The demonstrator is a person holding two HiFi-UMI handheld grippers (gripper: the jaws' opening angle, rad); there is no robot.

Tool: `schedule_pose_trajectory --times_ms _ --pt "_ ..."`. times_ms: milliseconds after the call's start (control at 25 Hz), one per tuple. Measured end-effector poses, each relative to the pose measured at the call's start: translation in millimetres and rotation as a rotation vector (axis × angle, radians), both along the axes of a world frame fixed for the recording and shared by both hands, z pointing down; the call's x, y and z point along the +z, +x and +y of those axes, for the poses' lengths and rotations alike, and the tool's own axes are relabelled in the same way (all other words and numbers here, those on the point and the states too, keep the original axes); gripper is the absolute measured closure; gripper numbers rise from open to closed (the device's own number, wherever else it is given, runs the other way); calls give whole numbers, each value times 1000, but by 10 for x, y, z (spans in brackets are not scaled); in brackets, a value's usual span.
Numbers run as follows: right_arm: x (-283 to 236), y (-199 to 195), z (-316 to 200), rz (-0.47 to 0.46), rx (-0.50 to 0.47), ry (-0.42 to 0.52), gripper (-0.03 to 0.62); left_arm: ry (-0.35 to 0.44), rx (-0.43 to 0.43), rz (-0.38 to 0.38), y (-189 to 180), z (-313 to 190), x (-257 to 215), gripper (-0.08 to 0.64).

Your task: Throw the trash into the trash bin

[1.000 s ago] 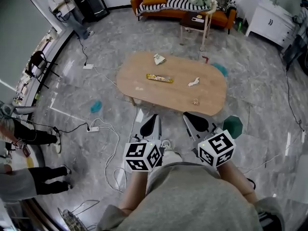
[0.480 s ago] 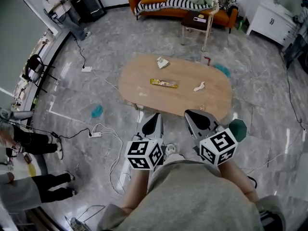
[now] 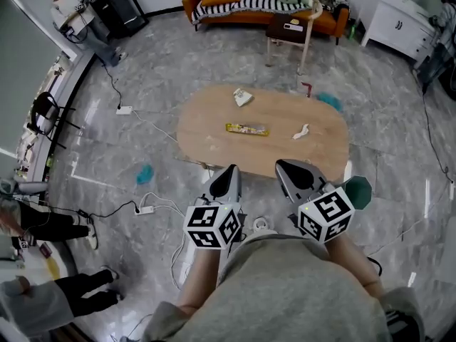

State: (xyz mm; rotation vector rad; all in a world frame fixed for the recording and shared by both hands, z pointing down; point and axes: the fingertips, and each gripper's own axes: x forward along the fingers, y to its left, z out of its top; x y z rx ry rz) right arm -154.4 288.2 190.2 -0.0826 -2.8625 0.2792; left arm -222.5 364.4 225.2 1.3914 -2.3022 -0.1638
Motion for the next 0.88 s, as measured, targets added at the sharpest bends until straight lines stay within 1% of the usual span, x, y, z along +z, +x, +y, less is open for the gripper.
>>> schedule_pose_trajectory --times_ms 240,400,640,880 --pt "53 -291 9 6 15 -8 584 -12 27 -5 -306 -13 66 552" --pt "75 -424 -15 13 27 -8 584 -15 39 5 -459 -40 113 552" --pt "134 -542 -87 27 51 -5 583 -16 47 10 -647 -81 159 552" --pt "168 -557 -163 40 74 -13 584 -27 36 21 -779 -90 229 552"
